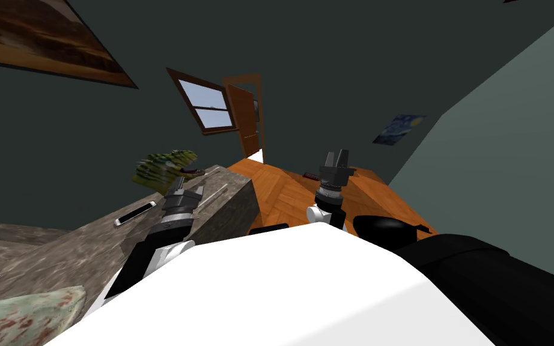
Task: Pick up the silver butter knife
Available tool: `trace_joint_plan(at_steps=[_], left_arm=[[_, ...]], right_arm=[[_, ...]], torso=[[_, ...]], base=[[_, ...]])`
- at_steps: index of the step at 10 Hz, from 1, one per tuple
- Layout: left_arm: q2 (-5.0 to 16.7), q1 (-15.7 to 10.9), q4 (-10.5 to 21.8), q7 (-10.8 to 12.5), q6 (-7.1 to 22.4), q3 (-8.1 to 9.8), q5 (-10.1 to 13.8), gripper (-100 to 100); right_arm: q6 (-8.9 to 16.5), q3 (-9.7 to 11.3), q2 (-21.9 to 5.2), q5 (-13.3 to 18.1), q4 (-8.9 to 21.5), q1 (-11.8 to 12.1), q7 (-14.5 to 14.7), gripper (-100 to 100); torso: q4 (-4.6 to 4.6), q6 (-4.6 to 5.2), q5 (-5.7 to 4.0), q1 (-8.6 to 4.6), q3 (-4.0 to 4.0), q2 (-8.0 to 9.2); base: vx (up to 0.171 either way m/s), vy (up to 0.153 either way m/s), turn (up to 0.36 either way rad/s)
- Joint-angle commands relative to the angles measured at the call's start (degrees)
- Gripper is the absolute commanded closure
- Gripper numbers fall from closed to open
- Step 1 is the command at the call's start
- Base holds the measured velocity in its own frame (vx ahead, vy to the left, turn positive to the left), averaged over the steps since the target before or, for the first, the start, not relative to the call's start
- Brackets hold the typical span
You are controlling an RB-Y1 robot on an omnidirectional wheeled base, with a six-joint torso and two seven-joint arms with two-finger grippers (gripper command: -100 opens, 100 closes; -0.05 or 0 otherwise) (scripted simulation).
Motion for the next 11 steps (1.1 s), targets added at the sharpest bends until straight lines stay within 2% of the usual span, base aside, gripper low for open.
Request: trace_joint_plan(at_steps=[1, 2, 3, 4, 5, 6, 7, 8, 9, 10, 11], left_arm=[[0.6, -0.3, 0.7, 0.4, 1.9, 0.98, 0.9, -100], [1.7, 0.8, 0.5, 1.1, 4.0, 2.76, 2.7, -100], [1.7, 0.8, 0.5, 1.1, 4.6, 2.76, 2.7, -100], [2.7, 2.0, 0.5, 1.9, 6.9, 4.58, 4.6, -100], [2.7, 2.0, 0.5, 1.9, 7.6, 4.58, 4.6, -100], [3.6, 3.2, 0.4, 2.7, 9.6, 6.42, 6.5, -100], [3.6, 3.2, 0.4, 2.7, 10.7, 6.42, 6.5, -100], [4.5, 4.4, 0.5, 3.5, 12.6, 8.29, 8.4, -100], [4.5, 4.4, 0.5, 3.5, 13.8, 8.29, 8.4, -100], [5.4, 5.5, 0.6, 4.3, 15.6, 10.16, 10.3, -100], [5.4, 5.5, 0.6, 4.3, 17.1, 10.16, 10.3, -100]], right_arm=[[0.0, 0.0, 0.0, 0.0, 0.0, 0.0, 0.0, 0], [0.0, 0.0, 0.0, 0.0, 0.0, 0.0, 0.0, 0], [0.0, 0.0, 0.0, 0.0, 0.0, 0.0, 0.0, 0], [0.0, 0.0, 0.0, 0.0, 0.0, 0.0, 0.0, 0], [0.0, 0.0, 0.0, 0.0, 0.0, 0.0, 0.0, 0], [0.0, 0.0, 0.0, 0.0, 0.0, 0.0, 0.0, 0], [0.0, 0.0, 0.0, 0.0, 0.0, 0.0, 0.0, 0], [0.0, 0.0, 0.0, 0.0, 0.0, 0.0, 0.0, 0], [0.0, 0.0, 0.0, 0.0, 0.0, 0.0, 0.0, 0], [0.0, 0.0, 0.0, 0.0, 0.0, 0.0, 0.0, 0], [0.0, 0.0, 0.0, 0.0, 0.0, 0.0, 0.0, 0]], torso=[[0.0, 0.0, 0.0, 0.0, 0.0, 0.0], [0.0, 0.01, 0.01, 0.05, 0.0, 0.0], [-0.01, 0.01, 0.0, -0.01, -0.03, -0.05], [0.0, 0.0, 0.0, -0.01, -0.01, 0.0], [0.01, 0.01, 0.0, 0.0, 0.03, 0.05], [0.01, 0.0, 0.01, 0.03, 0.03, 0.06], [0.0, 0.01, -0.01, -0.06, 0.01, 0.01], [0.0, 0.0, -0.02, -0.06, -0.02, -0.02], [-0.02, 0.01, -0.02, -0.07, -0.07, -0.13], [-0.03, 0.01, 0.0, 0.02, -0.07, -0.11], [-0.02, 0.0, 0.0, 0.02, -0.05, -0.08]], base=[[0.046, -0.059, -0.013], [0.069, -0.082, -0.049], [0.048, -0.079, -0.016], [0.032, -0.075, -0.053], [0.036, -0.063, -0.015], [0.055, -0.094, -0.038], [0.064, -0.092, -0.015], [0.096, -0.096, -0.037], [0.078, -0.066, -0.012], [0.07, -0.067, -0.04], [0.063, -0.06, -0.016]])
